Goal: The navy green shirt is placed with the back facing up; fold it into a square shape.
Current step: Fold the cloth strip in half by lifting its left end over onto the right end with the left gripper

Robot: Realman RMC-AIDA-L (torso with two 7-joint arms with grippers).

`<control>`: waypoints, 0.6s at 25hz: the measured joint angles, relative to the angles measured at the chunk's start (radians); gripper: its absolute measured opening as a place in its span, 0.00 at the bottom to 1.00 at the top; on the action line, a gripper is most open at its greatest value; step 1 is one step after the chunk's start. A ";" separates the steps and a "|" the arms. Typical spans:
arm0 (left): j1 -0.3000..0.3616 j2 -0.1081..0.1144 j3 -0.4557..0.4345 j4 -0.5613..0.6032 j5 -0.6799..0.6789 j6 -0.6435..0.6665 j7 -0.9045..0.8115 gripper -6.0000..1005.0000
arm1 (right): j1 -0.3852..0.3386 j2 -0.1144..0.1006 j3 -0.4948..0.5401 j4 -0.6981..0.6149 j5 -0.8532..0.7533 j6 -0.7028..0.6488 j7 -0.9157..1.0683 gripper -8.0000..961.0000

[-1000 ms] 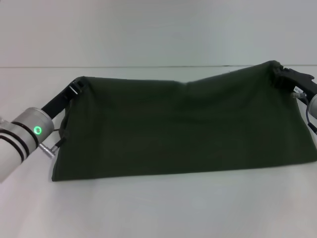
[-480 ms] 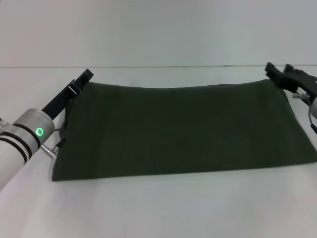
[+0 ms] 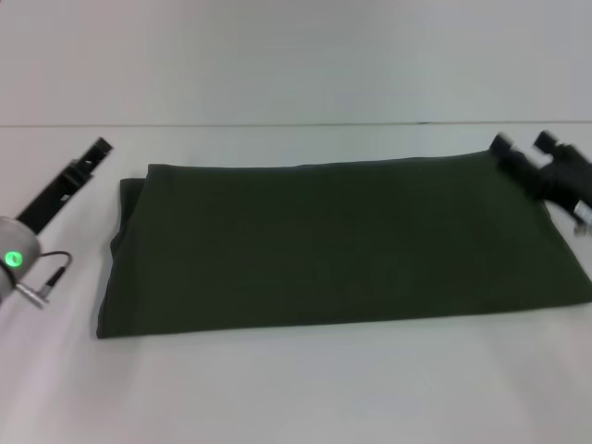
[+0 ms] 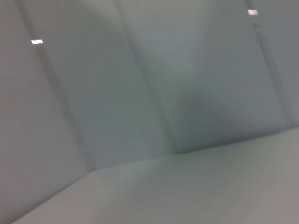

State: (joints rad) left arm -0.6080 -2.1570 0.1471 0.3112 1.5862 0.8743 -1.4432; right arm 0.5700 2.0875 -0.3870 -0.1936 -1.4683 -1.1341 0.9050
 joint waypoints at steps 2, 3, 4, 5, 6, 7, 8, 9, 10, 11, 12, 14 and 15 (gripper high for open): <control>0.028 0.011 0.031 0.027 0.031 0.063 -0.082 0.75 | -0.034 -0.002 -0.108 -0.034 -0.017 -0.084 -0.002 0.88; 0.044 0.018 0.057 0.045 0.060 0.111 -0.137 0.74 | -0.048 -0.002 -0.166 -0.054 -0.034 -0.126 -0.001 0.89; 0.065 0.024 0.088 0.076 0.106 0.173 -0.201 0.74 | -0.059 -0.003 -0.216 -0.074 -0.061 -0.160 0.002 0.89; 0.081 0.028 0.114 0.105 0.154 0.234 -0.260 0.74 | -0.064 -0.002 -0.260 -0.086 -0.091 -0.189 0.004 0.89; 0.094 0.028 0.131 0.139 0.201 0.279 -0.309 0.74 | -0.068 -0.002 -0.293 -0.092 -0.117 -0.210 0.004 0.89; 0.107 0.029 0.144 0.172 0.251 0.324 -0.363 0.73 | -0.069 -0.002 -0.321 -0.096 -0.144 -0.228 0.004 0.89; 0.120 0.030 0.153 0.218 0.315 0.371 -0.431 0.73 | -0.070 -0.002 -0.343 -0.097 -0.175 -0.245 0.004 0.89; 0.132 0.032 0.158 0.255 0.371 0.409 -0.490 0.73 | -0.070 -0.002 -0.359 -0.098 -0.202 -0.257 0.004 0.89; 0.143 0.035 0.159 0.286 0.419 0.440 -0.539 0.73 | -0.070 -0.001 -0.367 -0.098 -0.224 -0.262 0.004 0.89; 0.158 0.043 0.153 0.323 0.495 0.489 -0.619 0.74 | -0.070 0.001 -0.375 -0.098 -0.250 -0.266 0.004 0.89; 0.162 0.045 0.150 0.330 0.510 0.501 -0.636 0.74 | -0.070 0.003 -0.379 -0.098 -0.265 -0.266 0.002 0.89; 0.184 0.055 0.125 0.369 0.577 0.564 -0.713 0.74 | -0.070 0.006 -0.384 -0.094 -0.289 -0.264 -0.005 0.89; 0.194 0.058 0.111 0.385 0.598 0.592 -0.737 0.74 | -0.070 0.006 -0.385 -0.092 -0.291 -0.263 -0.006 0.89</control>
State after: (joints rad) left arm -0.4144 -2.0987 0.2578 0.6959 2.1844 1.4666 -2.1806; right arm 0.4999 2.0933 -0.7722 -0.2856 -1.7596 -1.3967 0.8987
